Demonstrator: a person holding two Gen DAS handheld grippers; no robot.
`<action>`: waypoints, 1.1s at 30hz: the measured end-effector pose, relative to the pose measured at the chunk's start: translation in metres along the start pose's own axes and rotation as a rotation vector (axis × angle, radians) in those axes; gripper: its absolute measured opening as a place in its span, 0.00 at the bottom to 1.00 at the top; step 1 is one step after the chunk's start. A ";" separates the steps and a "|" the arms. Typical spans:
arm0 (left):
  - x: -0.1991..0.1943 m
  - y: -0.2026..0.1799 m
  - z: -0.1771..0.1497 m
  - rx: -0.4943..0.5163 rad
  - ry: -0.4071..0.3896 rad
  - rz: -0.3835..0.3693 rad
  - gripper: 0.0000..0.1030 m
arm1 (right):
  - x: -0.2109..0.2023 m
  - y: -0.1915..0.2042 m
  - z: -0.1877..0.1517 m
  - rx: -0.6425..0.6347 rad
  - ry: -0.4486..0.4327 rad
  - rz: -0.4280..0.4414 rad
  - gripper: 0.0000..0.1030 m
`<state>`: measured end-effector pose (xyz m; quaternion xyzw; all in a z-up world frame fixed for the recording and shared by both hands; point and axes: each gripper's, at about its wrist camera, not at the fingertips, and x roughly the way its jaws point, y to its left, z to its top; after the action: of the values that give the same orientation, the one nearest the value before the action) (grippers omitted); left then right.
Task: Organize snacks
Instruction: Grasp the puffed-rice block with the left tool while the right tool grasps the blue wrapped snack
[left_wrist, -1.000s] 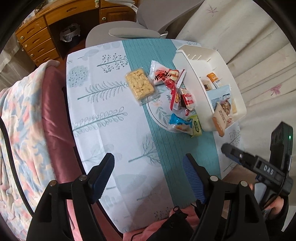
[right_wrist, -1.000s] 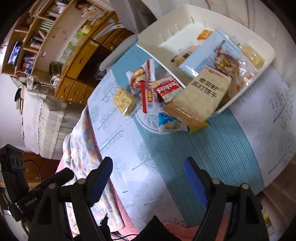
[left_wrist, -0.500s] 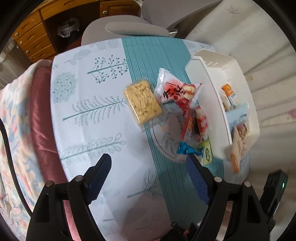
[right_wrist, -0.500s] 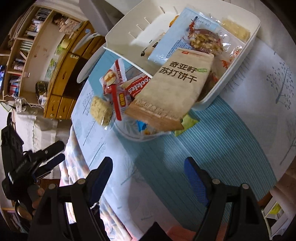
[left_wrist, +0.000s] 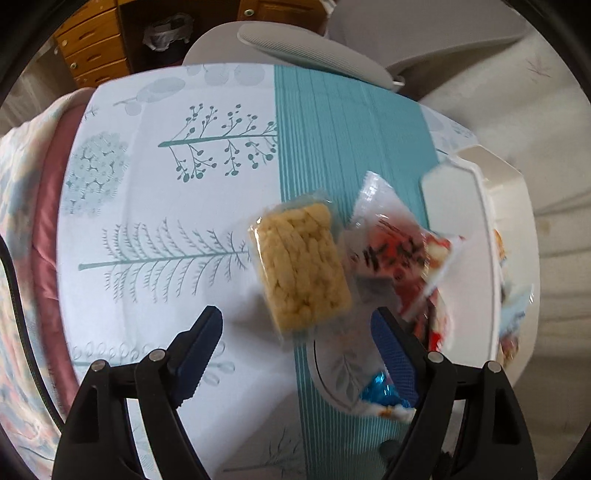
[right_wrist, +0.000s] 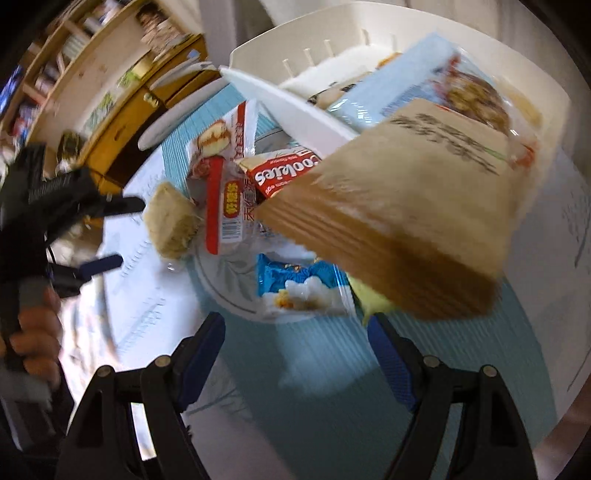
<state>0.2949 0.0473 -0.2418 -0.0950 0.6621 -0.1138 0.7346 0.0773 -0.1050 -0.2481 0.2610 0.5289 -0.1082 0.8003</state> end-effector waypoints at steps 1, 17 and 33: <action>0.005 0.001 0.002 -0.008 0.001 0.000 0.79 | 0.004 0.002 0.000 -0.020 -0.004 -0.013 0.78; 0.046 0.000 0.021 -0.095 0.009 0.021 0.79 | 0.035 0.017 0.020 -0.169 0.038 -0.054 0.76; 0.053 -0.016 0.022 -0.192 -0.034 0.113 0.58 | 0.049 0.039 0.031 -0.277 0.066 -0.167 0.51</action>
<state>0.3209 0.0160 -0.2857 -0.1293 0.6618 -0.0069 0.7384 0.1398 -0.0842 -0.2707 0.1066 0.5846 -0.0919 0.7990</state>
